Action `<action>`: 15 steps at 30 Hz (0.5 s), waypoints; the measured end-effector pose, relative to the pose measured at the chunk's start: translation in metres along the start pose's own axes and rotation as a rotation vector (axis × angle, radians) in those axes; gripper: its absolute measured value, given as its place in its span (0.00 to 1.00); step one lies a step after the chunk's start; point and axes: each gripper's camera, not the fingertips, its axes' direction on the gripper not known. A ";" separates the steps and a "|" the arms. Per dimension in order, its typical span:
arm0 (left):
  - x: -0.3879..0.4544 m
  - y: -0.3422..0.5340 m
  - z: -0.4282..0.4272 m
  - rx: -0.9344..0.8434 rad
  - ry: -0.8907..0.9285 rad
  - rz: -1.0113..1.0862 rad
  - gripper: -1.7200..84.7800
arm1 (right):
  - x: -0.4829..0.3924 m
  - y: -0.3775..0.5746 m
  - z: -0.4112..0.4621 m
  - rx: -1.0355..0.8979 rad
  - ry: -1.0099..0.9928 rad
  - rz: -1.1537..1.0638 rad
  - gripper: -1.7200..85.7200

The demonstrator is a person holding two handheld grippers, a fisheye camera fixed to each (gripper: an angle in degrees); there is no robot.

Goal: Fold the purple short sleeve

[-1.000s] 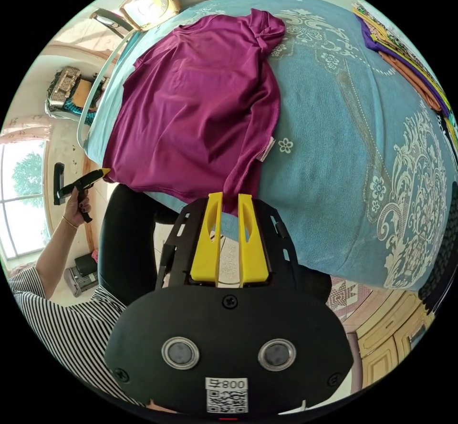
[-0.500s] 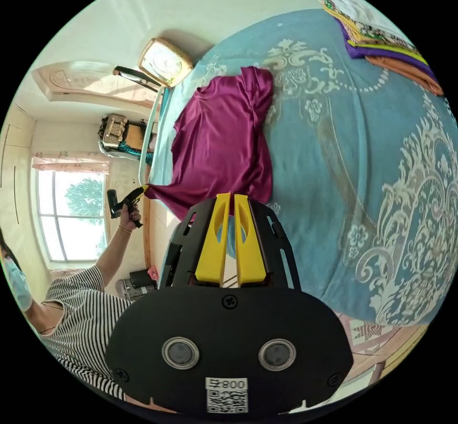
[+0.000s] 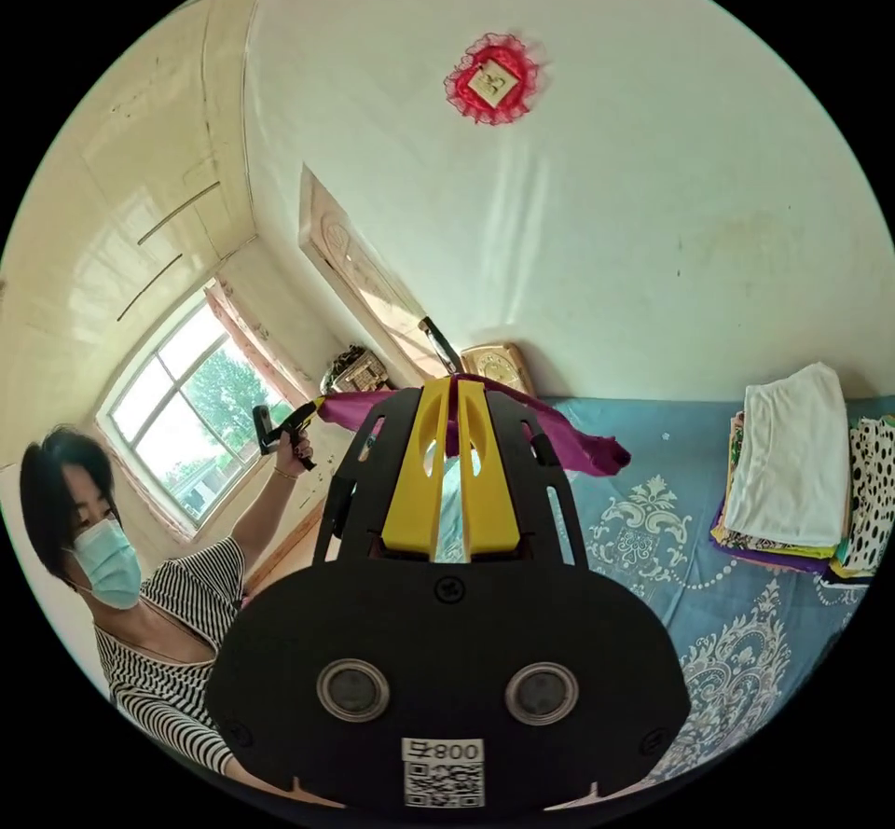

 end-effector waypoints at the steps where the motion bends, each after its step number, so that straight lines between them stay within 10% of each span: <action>1: 0.004 0.013 -0.013 -0.016 0.007 0.003 0.03 | -0.004 0.018 -0.010 -0.010 -0.011 0.005 0.03; 15: -0.052 0.327 -0.022 -0.619 -0.033 -0.465 0.03 | 0.127 0.375 0.011 -0.406 0.026 0.640 0.03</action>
